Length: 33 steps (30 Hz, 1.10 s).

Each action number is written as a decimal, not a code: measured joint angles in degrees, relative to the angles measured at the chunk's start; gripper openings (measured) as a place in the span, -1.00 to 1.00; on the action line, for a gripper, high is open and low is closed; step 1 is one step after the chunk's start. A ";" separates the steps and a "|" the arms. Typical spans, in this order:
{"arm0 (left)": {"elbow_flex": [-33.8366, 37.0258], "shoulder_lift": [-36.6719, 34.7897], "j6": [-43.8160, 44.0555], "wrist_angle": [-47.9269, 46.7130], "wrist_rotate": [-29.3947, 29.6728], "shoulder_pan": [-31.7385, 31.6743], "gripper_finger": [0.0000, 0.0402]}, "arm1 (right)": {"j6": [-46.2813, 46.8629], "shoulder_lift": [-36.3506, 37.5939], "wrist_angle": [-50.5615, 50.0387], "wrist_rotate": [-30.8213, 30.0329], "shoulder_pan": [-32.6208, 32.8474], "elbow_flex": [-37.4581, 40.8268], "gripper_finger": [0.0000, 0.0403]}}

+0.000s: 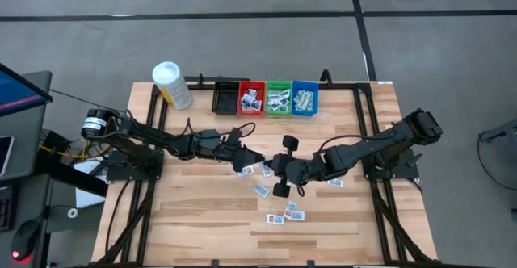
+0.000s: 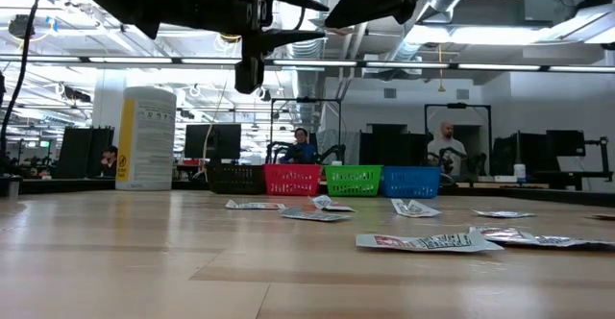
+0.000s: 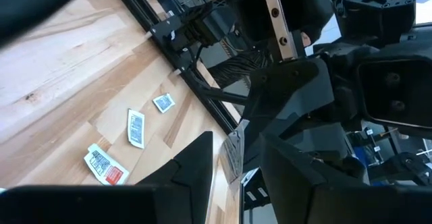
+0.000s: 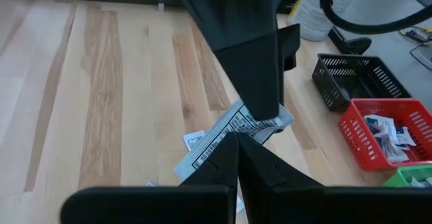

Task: Pick & Place First Aid Supplies
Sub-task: Put the ointment pack into the black bin

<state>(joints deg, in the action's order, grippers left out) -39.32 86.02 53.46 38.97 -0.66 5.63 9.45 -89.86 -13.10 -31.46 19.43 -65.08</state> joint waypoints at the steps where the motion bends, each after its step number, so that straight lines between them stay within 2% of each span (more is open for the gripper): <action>1: -0.01 0.00 0.00 -0.02 -0.01 0.00 -0.40 | 0.00 0.00 0.00 0.00 -0.09 0.00 -1.00; 6: 0.00 0.00 -0.45 -0.09 -0.01 0.00 -0.42 | 0.00 0.00 0.02 0.02 -0.46 0.00 -1.00; 9: -0.01 0.00 -0.64 -0.31 -0.01 0.00 -0.50 | 0.02 0.00 0.08 0.04 -0.46 0.00 -1.00; 17: -0.01 0.00 -3.32 -0.46 -0.13 -0.24 -0.95 | 0.02 0.00 0.31 0.07 -0.46 0.00 -1.00; 26: -0.01 0.00 -5.04 -0.44 -0.74 -0.54 -0.97 | 0.98 0.00 0.29 0.07 -0.50 0.00 -0.97; 33: -0.01 -0.02 -5.21 -0.38 -1.75 -1.80 -0.97 | 1.09 0.00 -0.03 0.01 -0.66 0.00 -0.63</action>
<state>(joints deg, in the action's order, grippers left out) -39.33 86.00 48.25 38.59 -2.41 3.83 10.55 -89.86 -13.13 -31.45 18.76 -65.08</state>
